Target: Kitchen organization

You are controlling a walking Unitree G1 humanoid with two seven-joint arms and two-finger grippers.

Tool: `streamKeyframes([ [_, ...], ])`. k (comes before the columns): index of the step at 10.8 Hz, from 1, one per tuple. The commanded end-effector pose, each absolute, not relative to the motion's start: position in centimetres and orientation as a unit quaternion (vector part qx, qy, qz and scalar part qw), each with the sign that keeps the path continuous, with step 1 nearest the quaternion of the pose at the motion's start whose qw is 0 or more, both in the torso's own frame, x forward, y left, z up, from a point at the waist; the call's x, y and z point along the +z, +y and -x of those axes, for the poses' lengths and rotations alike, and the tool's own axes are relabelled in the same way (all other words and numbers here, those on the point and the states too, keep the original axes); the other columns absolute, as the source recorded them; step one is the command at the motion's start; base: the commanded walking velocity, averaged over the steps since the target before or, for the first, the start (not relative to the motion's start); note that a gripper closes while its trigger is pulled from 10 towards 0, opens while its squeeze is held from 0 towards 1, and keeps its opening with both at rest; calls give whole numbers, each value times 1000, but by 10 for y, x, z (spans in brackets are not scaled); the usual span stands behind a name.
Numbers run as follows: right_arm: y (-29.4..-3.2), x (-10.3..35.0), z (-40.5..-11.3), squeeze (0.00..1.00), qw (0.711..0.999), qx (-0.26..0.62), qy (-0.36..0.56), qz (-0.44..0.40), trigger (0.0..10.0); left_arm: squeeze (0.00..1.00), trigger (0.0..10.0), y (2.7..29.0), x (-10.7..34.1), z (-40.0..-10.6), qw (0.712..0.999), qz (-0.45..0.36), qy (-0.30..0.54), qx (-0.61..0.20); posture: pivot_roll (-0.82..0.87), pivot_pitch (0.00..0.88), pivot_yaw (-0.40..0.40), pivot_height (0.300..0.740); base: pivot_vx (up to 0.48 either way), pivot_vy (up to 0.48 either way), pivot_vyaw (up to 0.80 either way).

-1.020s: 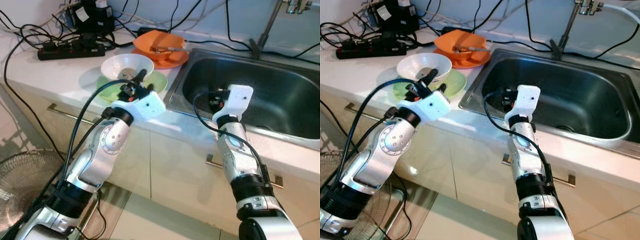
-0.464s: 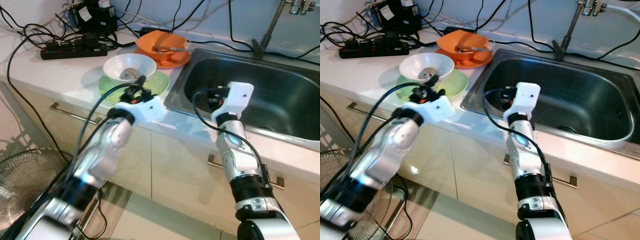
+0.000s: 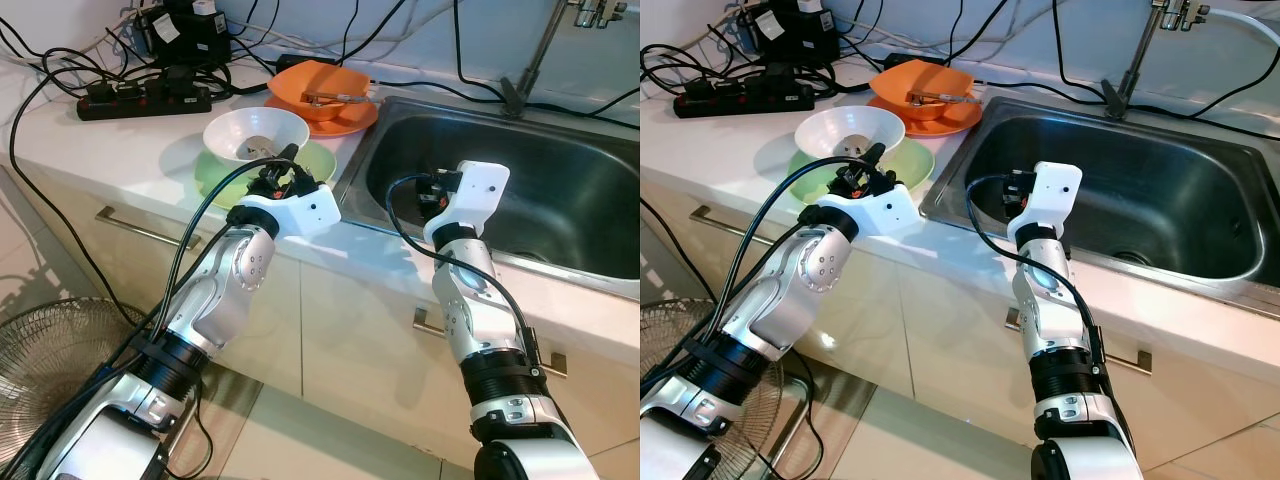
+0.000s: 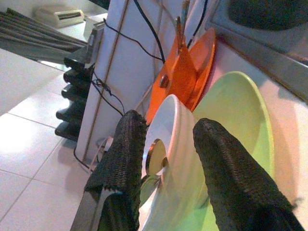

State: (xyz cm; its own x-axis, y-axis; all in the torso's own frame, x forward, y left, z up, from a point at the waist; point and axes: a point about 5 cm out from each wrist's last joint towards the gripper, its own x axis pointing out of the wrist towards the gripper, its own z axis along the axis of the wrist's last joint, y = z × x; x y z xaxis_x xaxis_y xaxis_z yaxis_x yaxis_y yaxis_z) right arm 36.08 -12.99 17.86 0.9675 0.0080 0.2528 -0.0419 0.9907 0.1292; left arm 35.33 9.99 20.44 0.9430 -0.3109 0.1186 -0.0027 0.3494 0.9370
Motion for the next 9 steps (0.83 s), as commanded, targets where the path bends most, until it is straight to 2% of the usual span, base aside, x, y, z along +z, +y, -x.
streamKeyframes([
  [1,-131,179,-359,0,989,10,-126,-74,10000,0,10000,98,206,-355,804,-570,-143,-93,82,69,-3,740,0,0,0],
  [3,-131,178,-359,0,989,10,-124,-76,10000,0,10000,102,208,-358,806,-571,-136,-82,84,68,-4,740,0,0,0],
  [4,-131,178,-359,0,989,9,-123,-76,10000,0,8863,102,207,-358,805,-571,-134,-83,83,70,-4,740,0,0,0],
  [5,-131,179,-358,0,989,8,-124,-76,10000,0,4392,103,206,-359,806,-571,-133,-83,81,72,-3,740,0,0,0],
  [6,-131,178,-358,0,990,8,-123,-75,10000,0,1569,102,204,-359,806,-570,-132,-87,79,71,-2,740,0,0,0],
  [7,-131,178,-358,0,990,8,-123,-76,10000,0,0,101,203,-359,807,-569,-131,-89,79,71,-3,740,0,0,0],
  [9,-132,178,-358,0,990,8,-122,-76,10000,0,0,101,202,-358,807,-569,-131,-91,79,70,-4,740,0,0,0],
])
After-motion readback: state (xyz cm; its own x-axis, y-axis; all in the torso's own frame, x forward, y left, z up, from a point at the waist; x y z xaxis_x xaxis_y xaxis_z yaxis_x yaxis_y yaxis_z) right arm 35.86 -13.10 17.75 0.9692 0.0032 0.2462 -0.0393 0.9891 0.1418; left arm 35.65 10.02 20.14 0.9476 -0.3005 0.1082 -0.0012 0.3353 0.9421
